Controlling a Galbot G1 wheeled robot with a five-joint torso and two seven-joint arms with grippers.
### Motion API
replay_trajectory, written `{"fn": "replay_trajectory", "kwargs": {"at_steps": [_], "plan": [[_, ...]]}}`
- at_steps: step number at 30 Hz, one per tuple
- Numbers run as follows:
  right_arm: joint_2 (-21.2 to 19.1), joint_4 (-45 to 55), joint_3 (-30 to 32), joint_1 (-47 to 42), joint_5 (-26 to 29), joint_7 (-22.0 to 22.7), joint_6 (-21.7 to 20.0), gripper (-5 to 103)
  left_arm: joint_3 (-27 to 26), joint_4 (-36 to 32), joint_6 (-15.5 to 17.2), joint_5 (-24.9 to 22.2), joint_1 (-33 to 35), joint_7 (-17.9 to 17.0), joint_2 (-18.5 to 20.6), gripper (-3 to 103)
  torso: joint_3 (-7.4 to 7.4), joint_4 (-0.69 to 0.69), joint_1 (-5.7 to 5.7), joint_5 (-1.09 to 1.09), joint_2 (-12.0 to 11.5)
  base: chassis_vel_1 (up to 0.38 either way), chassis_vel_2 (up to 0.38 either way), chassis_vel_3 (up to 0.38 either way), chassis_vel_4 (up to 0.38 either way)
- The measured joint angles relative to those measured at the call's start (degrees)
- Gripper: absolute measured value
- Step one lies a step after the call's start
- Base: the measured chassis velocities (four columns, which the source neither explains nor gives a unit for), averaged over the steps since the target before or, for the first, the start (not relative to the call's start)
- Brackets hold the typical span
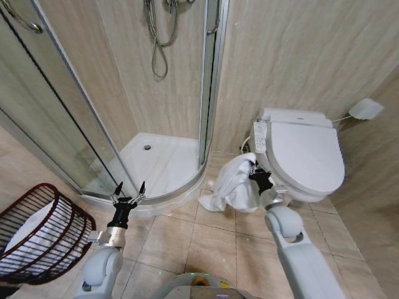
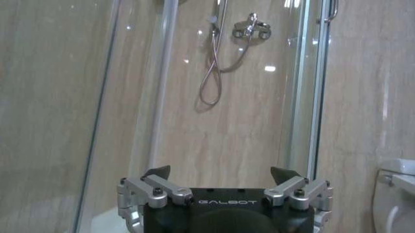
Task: Discard the used towel into the hamper.
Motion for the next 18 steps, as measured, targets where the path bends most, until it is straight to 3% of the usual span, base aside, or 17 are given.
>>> {"fn": "replay_trajectory", "kwargs": {"at_steps": [6,18], "plan": [[-1.7,4.7,0.9,-1.8,1.5,1.1,-0.9,4,-0.5,-0.7,-0.2,-0.4,0.3,-0.1,0.2,100,0.0,0.0,0.0,0.0,0.0,0.0,0.0,0.0,0.0],[-0.8,8.4,2.4,-6.0,1.0,1.7,-1.1,4,-0.8,-2.0,-0.2,-0.5,0.9,-0.4,0.3,100,0.0,0.0,0.0,0.0,0.0,0.0,0.0,0.0,0.0]]}}
